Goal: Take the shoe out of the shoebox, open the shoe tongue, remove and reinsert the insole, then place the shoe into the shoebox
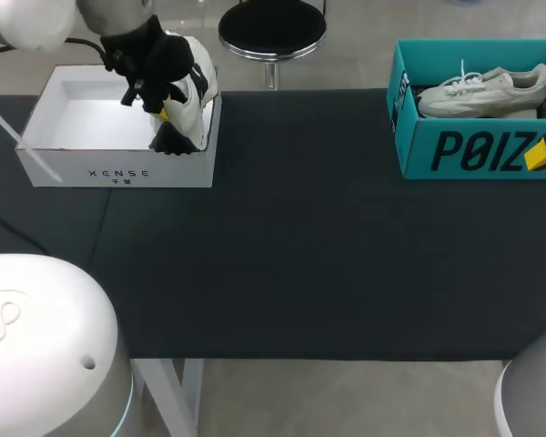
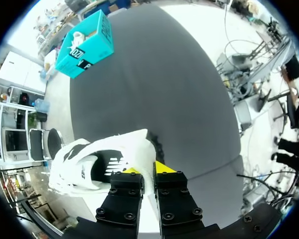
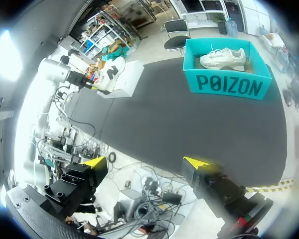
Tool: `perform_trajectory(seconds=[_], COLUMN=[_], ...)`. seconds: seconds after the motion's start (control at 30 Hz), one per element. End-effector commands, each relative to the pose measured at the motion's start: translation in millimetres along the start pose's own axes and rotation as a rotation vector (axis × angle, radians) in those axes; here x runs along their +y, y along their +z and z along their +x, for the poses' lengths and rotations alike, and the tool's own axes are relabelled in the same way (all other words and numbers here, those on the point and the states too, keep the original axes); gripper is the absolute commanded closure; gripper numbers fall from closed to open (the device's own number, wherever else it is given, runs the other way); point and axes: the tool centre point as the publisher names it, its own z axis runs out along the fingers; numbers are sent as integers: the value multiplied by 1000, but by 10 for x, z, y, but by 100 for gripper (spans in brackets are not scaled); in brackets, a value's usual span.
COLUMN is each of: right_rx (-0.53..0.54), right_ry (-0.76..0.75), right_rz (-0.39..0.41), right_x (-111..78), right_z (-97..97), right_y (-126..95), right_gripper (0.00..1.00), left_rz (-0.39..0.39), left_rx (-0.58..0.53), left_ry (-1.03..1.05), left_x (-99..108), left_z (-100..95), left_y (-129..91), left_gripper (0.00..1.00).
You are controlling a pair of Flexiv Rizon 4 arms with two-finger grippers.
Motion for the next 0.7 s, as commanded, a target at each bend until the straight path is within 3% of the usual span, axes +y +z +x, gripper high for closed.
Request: perform_trajectory(seconds=[0.03,0.7], right_rx=[-2,-2], right_ry=[1,1], right_rz=[4,4], right_x=[19,19], right_z=[-3,-3], right_y=[9,9], right_gripper=[0,0], left_rz=[16,4], left_rx=[4,-9], left_ry=[-5,-40], left_x=[38,42], left_z=[-47,-96], left_y=[-12,-11], left_gripper=[100,100])
